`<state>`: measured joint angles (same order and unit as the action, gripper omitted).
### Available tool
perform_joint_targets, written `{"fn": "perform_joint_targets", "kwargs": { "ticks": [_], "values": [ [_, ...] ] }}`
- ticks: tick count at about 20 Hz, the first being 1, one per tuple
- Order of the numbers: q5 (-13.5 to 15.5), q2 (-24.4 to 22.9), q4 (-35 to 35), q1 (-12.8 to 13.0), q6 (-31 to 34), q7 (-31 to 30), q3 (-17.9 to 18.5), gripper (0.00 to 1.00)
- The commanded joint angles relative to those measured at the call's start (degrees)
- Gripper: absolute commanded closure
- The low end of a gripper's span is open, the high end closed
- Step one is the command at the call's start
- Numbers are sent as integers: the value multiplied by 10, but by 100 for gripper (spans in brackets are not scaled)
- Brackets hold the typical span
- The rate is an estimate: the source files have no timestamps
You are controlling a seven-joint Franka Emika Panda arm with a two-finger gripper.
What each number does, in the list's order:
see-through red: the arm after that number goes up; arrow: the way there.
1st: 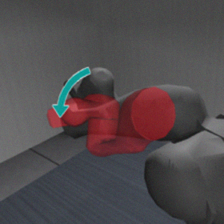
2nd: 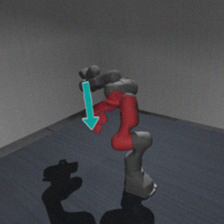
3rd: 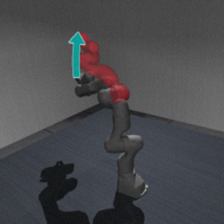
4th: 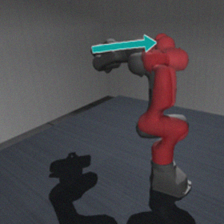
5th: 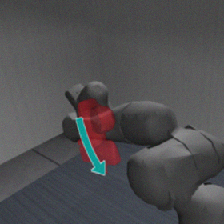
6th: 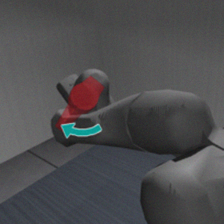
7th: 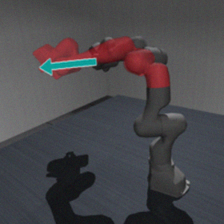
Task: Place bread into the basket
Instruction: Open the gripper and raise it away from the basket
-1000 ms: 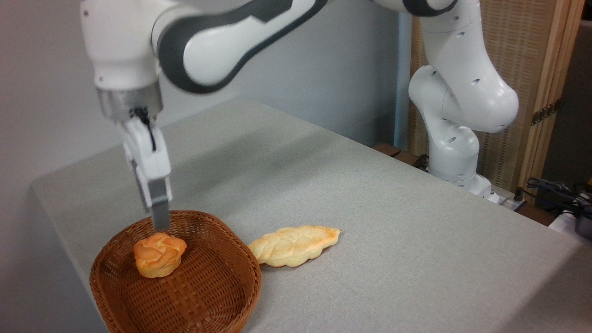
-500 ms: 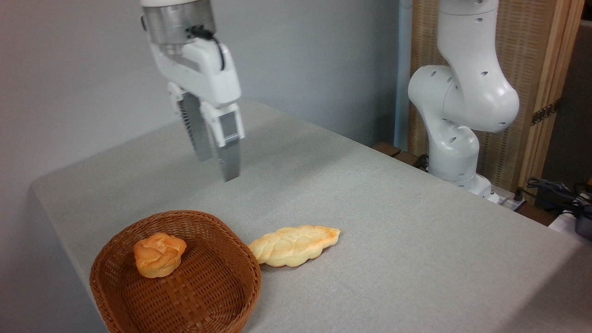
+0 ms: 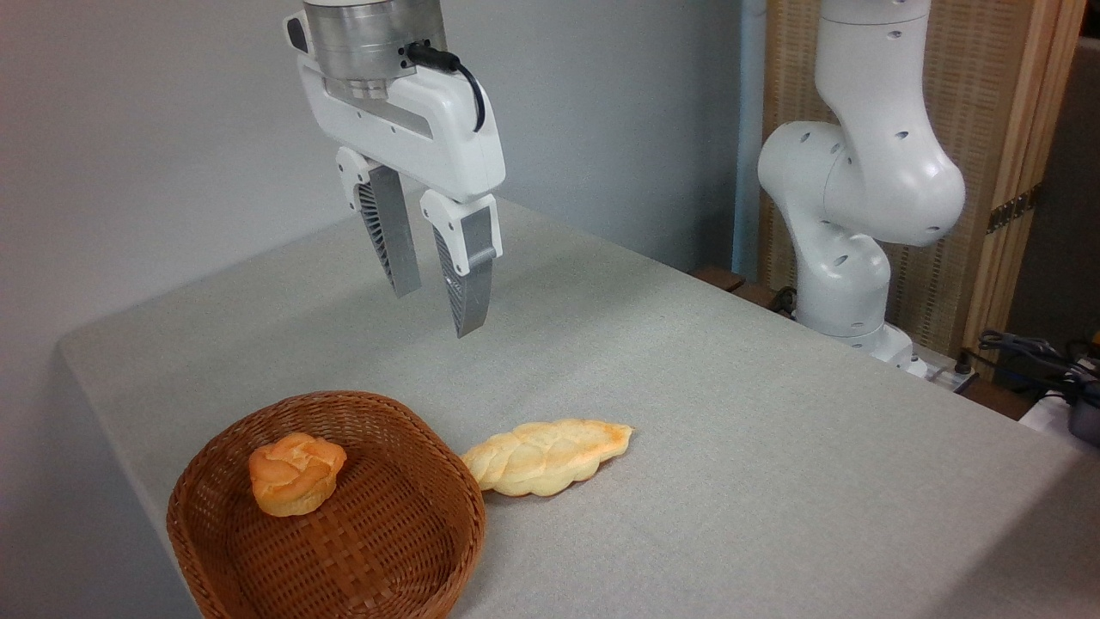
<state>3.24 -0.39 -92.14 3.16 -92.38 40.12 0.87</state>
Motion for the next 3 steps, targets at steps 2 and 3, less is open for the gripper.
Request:
{"fn": "perform_joint_targets", "kwargs": {
  "ticks": [2, 3],
  "values": [
    [-1, 5, 11, 4, 11, 1, -1, 0],
    [-2, 5, 11, 4, 10, 1, -1, 0]
  ]
}}
